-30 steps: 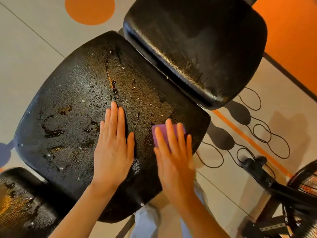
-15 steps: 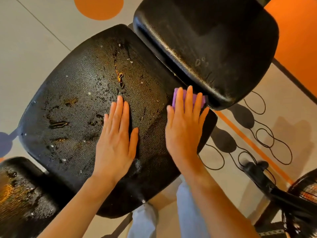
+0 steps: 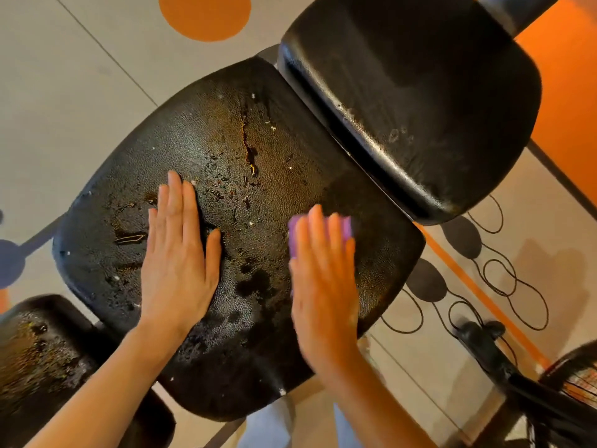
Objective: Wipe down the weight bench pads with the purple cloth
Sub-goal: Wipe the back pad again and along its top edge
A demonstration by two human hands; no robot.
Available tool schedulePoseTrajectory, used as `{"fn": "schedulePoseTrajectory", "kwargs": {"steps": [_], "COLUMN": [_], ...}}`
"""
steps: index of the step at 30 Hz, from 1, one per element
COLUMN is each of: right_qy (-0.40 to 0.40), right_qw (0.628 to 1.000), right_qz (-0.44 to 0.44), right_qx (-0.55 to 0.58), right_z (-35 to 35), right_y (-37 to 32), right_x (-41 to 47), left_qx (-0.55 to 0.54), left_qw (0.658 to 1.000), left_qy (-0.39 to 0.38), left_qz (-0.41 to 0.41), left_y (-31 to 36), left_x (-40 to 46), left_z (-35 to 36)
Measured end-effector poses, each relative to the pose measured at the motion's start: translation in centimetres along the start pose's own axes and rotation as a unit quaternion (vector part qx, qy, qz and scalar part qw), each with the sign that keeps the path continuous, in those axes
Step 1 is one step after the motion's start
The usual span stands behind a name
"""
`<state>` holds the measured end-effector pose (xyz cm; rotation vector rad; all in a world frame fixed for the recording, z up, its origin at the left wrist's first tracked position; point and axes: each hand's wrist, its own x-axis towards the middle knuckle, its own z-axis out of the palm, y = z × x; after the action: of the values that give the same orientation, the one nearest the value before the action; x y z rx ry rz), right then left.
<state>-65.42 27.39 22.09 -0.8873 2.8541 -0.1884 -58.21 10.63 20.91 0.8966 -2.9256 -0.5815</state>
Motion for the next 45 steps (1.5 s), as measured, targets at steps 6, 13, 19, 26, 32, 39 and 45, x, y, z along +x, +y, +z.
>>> {"fn": "schedulePoseTrajectory", "kwargs": {"steps": [6,13,19,26,32,39,45], "right_qy": [0.034,-0.035,0.011,-0.035,0.008,-0.038,-0.034], "right_qw": [0.999,0.985,0.997,0.995,0.995,0.988,0.984], "right_qz": [0.023,-0.169,-0.017,-0.09,-0.044,-0.115,-0.148], "right_qx": [0.029,-0.016,0.072,0.033,0.086,0.092,0.095], "right_z": [-0.7,-0.5,-0.8,-1.2,-0.6,-0.8,-0.5], "right_y": [2.1,3.1,1.2,4.7,0.5,3.3,1.5], "right_x": [7.1,-0.7,11.7,2.5,14.8,6.4,9.6], "left_qx": [0.003,0.01,0.014,0.001,0.003,0.001,-0.007], "left_qw": [1.0,1.0,1.0,1.0,1.0,1.0,1.0], "left_qy": [0.009,0.01,0.012,0.004,0.007,0.001,0.003], "left_qz": [0.001,0.009,-0.002,-0.008,-0.004,-0.007,-0.008], "left_y": [-0.1,-0.5,-0.3,-0.4,-0.4,-0.4,-0.4], "left_x": [0.0,0.0,0.0,0.0,0.1,0.0,0.1], "left_z": [0.3,0.4,0.7,0.5,0.7,0.6,0.6]}}
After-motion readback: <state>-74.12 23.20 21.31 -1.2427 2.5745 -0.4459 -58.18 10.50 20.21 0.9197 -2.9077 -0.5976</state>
